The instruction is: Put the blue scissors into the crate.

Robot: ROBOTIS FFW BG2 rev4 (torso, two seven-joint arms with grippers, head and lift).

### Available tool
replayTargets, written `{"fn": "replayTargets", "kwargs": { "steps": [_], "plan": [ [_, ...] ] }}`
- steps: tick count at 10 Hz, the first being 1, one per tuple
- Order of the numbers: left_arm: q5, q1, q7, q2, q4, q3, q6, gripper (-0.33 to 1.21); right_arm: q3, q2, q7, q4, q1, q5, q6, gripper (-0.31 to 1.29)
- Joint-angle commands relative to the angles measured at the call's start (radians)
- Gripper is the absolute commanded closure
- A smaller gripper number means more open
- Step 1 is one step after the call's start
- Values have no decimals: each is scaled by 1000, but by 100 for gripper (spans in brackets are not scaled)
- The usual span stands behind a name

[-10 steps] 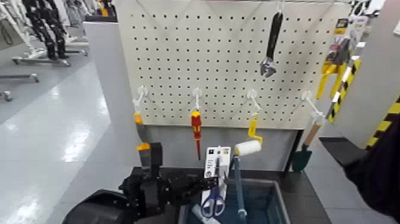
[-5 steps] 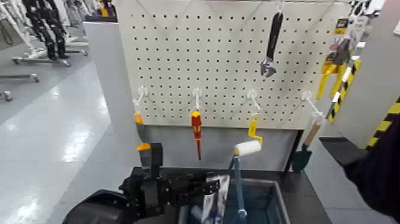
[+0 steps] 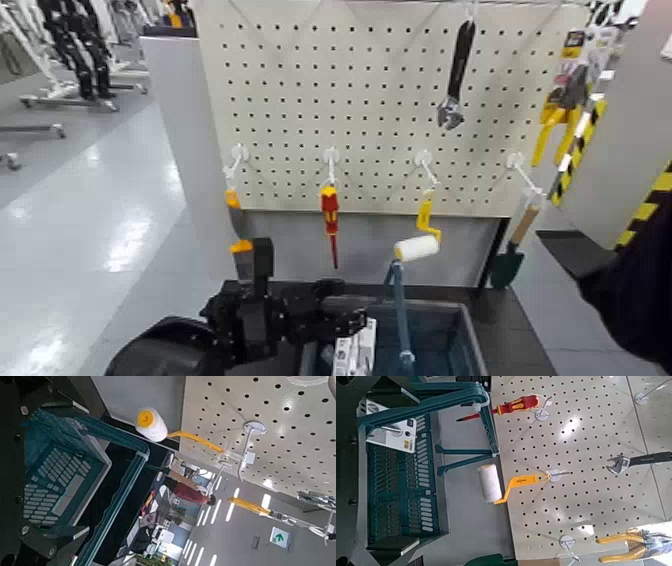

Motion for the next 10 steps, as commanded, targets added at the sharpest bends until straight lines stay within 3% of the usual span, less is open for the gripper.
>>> {"fn": "replayTargets", "kwargs": {
  "steps": [1,3,6,9,10],
  "plan": [
    [0,0,1,2,-6,0,-9,-13,0,0,0,0,0,-2,0,8],
    [-112,43,60,9,-117,49,-38,-11,-2,-2,0,0,2,-2,-5,8],
    [-193,213,238,18,-244,152,-104,-11,-2,0,2,0,5,-3,-9,8],
    [-279,402,406,-9,-327,239,-211,-11,-6,-3,0,-3,8,-6,-9,8],
    [-298,462,461,-32,-328,276,-270,-11,-6,-5,0,-5,9,-6,-9,8]
  ]
}}
